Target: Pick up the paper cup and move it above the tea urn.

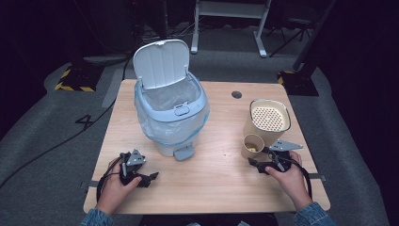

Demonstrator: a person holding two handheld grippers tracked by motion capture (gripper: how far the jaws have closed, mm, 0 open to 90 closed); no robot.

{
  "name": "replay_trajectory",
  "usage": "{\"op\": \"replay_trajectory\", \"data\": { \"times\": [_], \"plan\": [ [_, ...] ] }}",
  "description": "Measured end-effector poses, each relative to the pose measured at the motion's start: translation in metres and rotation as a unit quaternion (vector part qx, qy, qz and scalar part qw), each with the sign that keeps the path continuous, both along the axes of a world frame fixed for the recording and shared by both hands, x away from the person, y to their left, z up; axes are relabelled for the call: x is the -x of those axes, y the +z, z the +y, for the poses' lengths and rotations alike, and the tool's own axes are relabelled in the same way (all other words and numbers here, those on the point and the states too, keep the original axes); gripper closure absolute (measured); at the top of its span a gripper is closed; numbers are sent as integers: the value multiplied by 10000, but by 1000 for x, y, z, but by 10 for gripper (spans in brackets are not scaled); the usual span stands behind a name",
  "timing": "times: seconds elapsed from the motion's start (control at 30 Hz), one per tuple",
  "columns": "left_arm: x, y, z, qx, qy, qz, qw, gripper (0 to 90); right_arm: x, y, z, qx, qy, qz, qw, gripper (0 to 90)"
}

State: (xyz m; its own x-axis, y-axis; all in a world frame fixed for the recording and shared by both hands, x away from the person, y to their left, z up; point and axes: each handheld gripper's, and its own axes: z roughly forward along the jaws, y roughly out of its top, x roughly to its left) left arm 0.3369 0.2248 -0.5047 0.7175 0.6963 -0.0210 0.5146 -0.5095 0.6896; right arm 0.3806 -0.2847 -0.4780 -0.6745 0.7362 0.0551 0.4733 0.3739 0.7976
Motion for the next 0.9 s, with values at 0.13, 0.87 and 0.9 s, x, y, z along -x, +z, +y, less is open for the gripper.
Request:
{"op": "replay_trajectory", "data": {
  "times": [0.13,0.87,0.9],
  "plan": [
    [0,0,0,0,19,-2,10000,147,-8,-8,4,-107,-67,-35,9999,219],
    [1,0,0,2,37,-1,10000,147,-15,-12,15,-226,-58,-121,9997,304],
    [1,0,0,2,30,0,10000,147,-14,-10,15,-256,-38,-120,9996,305]
  ]
}}
